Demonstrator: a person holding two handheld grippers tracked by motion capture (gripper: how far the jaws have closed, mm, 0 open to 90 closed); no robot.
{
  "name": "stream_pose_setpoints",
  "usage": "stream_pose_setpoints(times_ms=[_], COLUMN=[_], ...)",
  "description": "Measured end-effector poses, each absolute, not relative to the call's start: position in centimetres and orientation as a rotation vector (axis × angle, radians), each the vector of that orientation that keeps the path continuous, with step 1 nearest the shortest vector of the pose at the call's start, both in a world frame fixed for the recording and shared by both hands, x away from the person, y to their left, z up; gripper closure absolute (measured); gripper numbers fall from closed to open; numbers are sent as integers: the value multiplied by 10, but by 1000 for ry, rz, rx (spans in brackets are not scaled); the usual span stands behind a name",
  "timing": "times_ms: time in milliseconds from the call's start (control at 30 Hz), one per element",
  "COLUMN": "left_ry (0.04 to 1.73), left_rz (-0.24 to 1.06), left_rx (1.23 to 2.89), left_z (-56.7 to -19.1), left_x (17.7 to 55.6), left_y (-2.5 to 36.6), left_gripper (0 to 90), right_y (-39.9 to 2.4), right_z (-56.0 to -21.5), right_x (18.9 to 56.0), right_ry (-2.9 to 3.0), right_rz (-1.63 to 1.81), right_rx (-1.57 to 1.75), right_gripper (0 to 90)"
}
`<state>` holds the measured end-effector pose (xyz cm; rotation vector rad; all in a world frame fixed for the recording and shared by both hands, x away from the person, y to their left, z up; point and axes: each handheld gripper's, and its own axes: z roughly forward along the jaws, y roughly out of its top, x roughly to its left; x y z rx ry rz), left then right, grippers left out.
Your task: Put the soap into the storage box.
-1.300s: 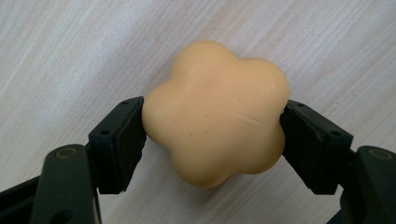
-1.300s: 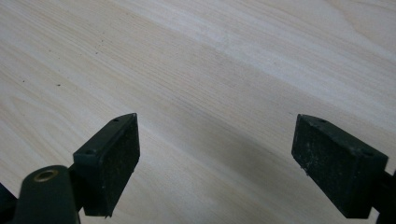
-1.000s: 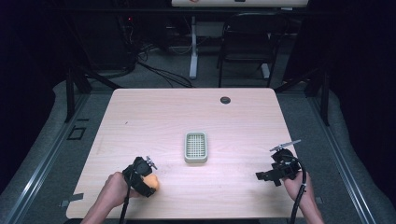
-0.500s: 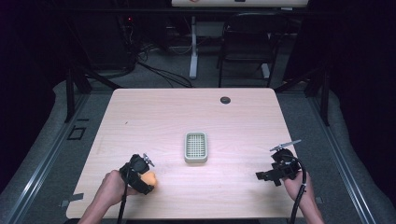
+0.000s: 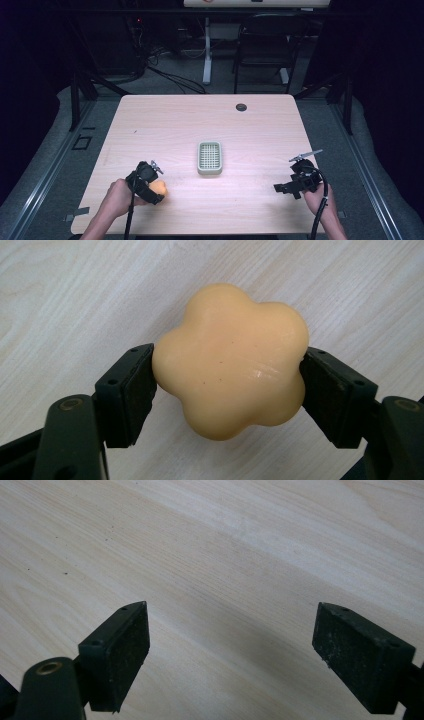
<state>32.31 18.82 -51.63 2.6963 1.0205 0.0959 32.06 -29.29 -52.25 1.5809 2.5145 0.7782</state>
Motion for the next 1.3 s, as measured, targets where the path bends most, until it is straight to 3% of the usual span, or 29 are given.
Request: stream_pose_setpoints(times_ms=[1300], left_ry=[954], left_rz=[69], left_rx=[2707], left_z=[-491], left_x=[346], left_y=[178], left_gripper=[266], right_y=[-293], right_z=[-522], right_x=[321], right_ry=[2513], right_rz=[794], right_rx=[1581], right_gripper=[150])
